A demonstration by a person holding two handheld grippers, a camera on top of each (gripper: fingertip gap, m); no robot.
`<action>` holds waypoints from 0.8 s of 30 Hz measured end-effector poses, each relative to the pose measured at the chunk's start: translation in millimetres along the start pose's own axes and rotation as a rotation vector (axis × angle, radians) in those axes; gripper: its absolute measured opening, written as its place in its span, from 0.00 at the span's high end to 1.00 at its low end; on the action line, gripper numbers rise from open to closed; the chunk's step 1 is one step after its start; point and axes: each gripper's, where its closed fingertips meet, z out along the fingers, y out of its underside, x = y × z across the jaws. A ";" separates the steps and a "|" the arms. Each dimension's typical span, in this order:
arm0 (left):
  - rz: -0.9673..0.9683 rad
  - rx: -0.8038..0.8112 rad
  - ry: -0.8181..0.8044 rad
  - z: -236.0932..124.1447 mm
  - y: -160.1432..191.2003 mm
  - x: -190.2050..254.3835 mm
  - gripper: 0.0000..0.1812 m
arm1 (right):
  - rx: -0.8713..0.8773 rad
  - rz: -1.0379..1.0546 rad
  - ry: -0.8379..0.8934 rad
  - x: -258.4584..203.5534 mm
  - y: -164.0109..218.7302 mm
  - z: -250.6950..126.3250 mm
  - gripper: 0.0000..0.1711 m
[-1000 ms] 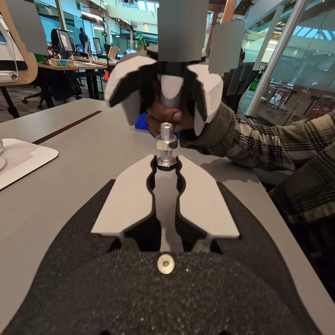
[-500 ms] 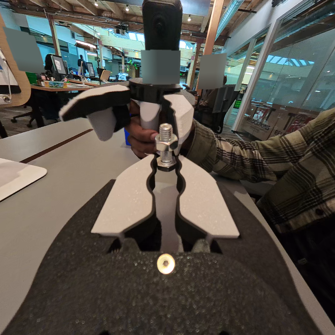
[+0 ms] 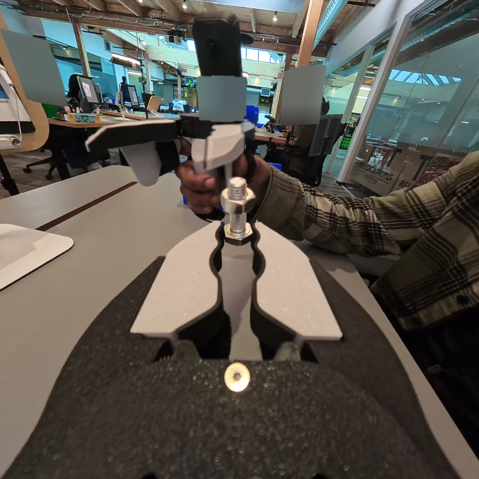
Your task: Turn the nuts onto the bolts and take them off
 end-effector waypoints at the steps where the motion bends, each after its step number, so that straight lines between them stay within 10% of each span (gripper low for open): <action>1: -0.005 -0.008 -0.004 0.5 1.5 -1.0 0.89 | 0.013 0.015 -0.045 -9.0 -3.1 1.1 0.44; 7: -0.017 -0.031 -0.009 2.8 6.3 -1.6 0.90 | -0.104 -0.090 -0.040 -24.0 12.8 24.8 0.31; 24: -0.001 -0.055 -0.018 2.3 6.9 -1.5 0.90 | -0.003 0.010 -0.020 -4.6 4.2 2.5 0.34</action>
